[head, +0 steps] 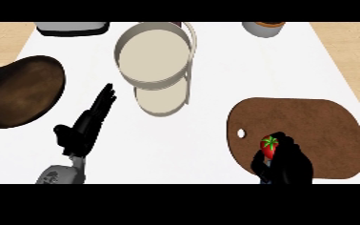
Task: Pick the tomato from the cutting board and place it in the tiered basket
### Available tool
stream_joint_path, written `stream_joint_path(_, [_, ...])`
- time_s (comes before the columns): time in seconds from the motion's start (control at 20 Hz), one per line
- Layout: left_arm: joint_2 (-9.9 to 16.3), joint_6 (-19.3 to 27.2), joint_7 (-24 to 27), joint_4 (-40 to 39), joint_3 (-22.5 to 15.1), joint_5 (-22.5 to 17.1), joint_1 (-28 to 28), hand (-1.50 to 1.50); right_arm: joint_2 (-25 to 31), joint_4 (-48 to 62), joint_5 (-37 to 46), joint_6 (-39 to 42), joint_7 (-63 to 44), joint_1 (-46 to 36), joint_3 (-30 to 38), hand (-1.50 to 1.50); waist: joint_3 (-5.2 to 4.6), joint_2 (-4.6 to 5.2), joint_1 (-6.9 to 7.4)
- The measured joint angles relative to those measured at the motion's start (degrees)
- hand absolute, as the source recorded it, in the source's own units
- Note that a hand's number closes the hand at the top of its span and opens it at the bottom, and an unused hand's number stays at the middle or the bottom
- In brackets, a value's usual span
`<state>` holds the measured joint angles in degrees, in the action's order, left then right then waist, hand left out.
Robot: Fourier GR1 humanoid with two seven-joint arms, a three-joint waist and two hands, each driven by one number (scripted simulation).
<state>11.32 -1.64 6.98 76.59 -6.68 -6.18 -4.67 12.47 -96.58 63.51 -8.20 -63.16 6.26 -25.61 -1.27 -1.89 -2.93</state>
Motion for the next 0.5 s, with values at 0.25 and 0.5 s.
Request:
stream_joint_path(0.25, [-0.07,0.40,-0.76,1.10,-0.13,0.23,0.38,0.00,-6.42,-12.81,10.40,-2.57,-1.06,7.73,-6.05,1.50,0.79,0.43,-0.21])
stream_joint_path(0.5, [-0.16,-0.02,-1.02,1.28,-0.22,0.19,-0.15,0.00,-10.38,-24.52,22.28,-4.11,-1.48,9.08,-13.39,1.50,1.00,0.90,0.64])
